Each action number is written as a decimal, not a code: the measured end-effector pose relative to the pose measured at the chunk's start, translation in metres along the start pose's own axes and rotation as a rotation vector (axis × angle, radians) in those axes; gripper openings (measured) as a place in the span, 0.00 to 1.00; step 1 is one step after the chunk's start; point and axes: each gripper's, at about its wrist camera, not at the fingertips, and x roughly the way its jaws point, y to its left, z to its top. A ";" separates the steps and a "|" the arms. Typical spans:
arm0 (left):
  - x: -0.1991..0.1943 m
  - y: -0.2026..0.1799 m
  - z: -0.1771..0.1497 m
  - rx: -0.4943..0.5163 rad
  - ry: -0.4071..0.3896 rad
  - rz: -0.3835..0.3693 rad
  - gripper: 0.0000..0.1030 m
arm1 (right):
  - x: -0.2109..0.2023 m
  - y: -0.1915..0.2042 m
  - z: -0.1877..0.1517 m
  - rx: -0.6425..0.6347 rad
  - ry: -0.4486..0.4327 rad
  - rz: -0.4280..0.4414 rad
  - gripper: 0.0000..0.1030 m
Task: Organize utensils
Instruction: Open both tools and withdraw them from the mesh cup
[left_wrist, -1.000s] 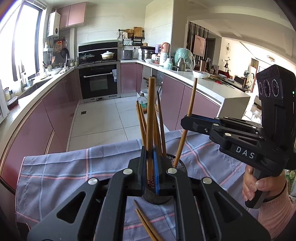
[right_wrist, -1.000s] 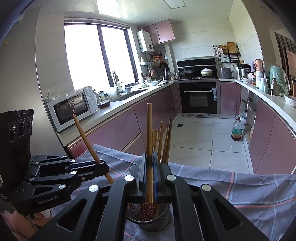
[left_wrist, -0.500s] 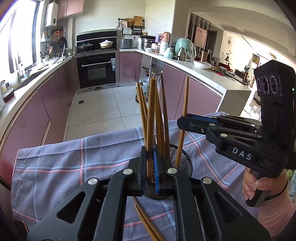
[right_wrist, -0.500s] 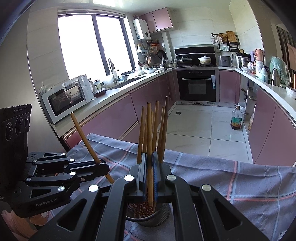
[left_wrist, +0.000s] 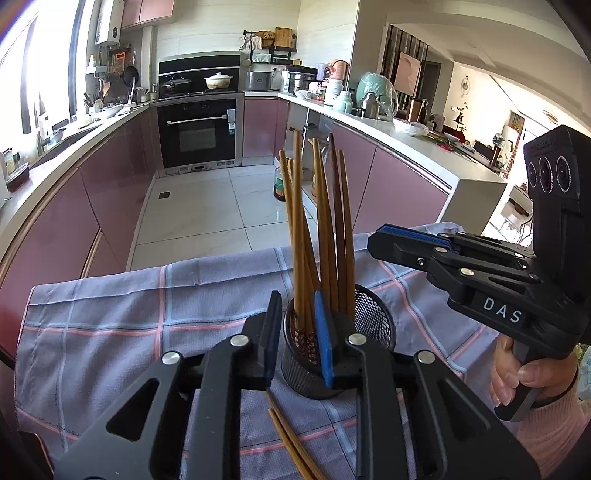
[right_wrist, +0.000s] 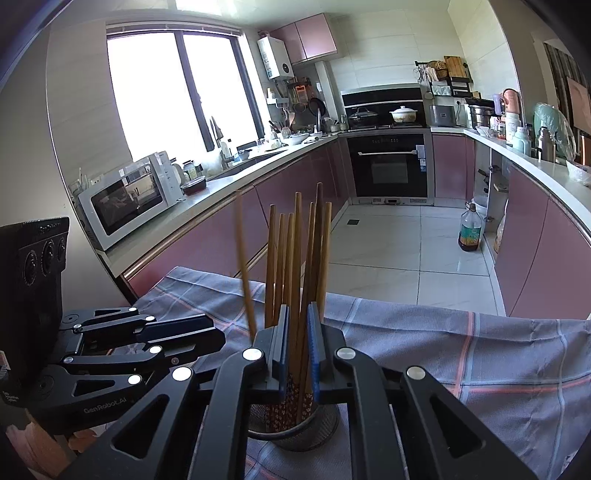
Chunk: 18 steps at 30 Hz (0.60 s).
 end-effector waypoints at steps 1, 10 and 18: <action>0.000 0.001 -0.001 -0.005 -0.001 0.001 0.19 | -0.001 0.001 -0.001 -0.003 0.000 0.001 0.12; -0.012 0.009 -0.017 -0.025 -0.040 0.040 0.30 | -0.008 0.010 -0.014 -0.020 0.002 0.023 0.21; -0.036 0.017 -0.038 -0.040 -0.079 0.093 0.43 | -0.024 0.026 -0.029 -0.049 -0.019 0.050 0.31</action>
